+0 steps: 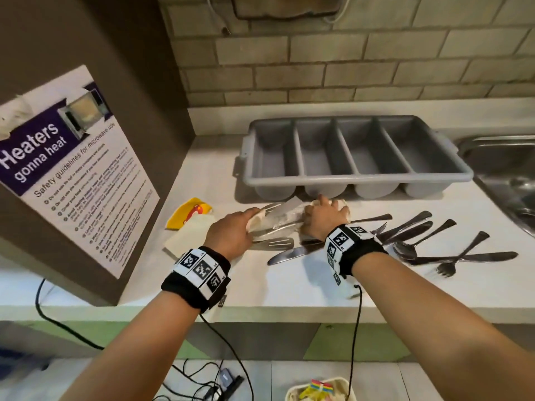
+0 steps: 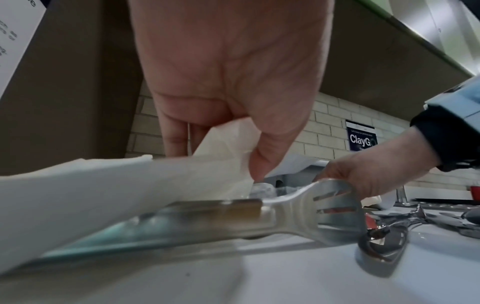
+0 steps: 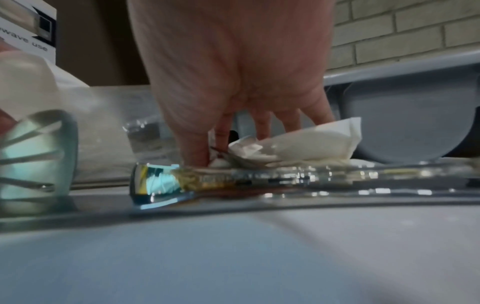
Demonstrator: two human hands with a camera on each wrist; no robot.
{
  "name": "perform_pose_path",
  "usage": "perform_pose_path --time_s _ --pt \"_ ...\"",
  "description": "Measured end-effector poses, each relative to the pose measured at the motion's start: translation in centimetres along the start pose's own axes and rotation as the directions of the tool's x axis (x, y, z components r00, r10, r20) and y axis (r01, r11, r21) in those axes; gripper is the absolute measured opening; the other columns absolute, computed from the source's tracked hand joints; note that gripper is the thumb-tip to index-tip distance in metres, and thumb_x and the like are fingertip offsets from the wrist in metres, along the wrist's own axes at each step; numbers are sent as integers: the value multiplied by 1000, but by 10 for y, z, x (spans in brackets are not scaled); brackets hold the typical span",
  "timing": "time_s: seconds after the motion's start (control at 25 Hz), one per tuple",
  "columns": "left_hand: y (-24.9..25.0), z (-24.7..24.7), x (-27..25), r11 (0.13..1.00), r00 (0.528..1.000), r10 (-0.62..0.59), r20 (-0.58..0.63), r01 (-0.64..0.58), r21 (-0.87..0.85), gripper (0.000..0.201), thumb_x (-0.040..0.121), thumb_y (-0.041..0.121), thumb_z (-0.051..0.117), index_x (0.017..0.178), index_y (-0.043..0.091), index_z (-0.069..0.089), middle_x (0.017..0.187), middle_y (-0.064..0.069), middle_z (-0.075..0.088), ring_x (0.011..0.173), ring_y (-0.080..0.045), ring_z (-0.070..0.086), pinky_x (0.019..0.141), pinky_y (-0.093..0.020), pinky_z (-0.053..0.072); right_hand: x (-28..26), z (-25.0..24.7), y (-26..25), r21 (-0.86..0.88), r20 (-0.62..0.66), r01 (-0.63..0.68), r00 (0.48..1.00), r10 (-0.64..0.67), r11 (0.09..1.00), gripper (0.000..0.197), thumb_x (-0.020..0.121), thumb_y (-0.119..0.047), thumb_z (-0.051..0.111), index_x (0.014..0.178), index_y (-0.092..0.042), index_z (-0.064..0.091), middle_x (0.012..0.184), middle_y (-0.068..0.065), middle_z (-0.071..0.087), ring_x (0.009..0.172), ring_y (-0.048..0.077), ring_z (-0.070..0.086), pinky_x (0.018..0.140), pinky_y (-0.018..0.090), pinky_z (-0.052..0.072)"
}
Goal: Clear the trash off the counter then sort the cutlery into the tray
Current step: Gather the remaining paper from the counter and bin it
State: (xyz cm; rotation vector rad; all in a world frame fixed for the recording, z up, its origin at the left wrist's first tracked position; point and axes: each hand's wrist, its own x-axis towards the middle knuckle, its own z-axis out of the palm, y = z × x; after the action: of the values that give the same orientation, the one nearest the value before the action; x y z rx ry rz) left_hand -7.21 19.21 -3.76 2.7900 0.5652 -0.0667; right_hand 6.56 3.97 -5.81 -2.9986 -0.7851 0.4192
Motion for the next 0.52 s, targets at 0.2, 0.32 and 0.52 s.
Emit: perform_pose_path --time_s 0.2,0.32,0.52 --pt "-4 6 4 998 998 13 -69 -18 -66 48 85 17 53 131 23 42 128 -6 52 113 -30 55 86 -40 48 2 -4 5 119 -62 40 998 -32 992 23 86 -34 57 104 -23 65 139 7 40 132 33 34 110 56 25" --pt "-3 6 5 996 996 17 -88 -24 -83 48 84 16 53 131 24 43 127 -6 53 113 -30 55 86 -40 48 -6 -11 5 165 -134 111 987 -89 980 23 85 -19 55 107 -15 61 134 9 50 129 29 41 109 48 30" --pt "-8 5 4 973 991 -15 -132 -16 -232 48 82 11 55 129 20 45 127 -8 57 115 -30 53 90 -40 48 -24 -28 -2 440 -240 145 970 -39 886 28 83 8 43 104 -10 46 90 15 56 85 32 57 69 32 38"
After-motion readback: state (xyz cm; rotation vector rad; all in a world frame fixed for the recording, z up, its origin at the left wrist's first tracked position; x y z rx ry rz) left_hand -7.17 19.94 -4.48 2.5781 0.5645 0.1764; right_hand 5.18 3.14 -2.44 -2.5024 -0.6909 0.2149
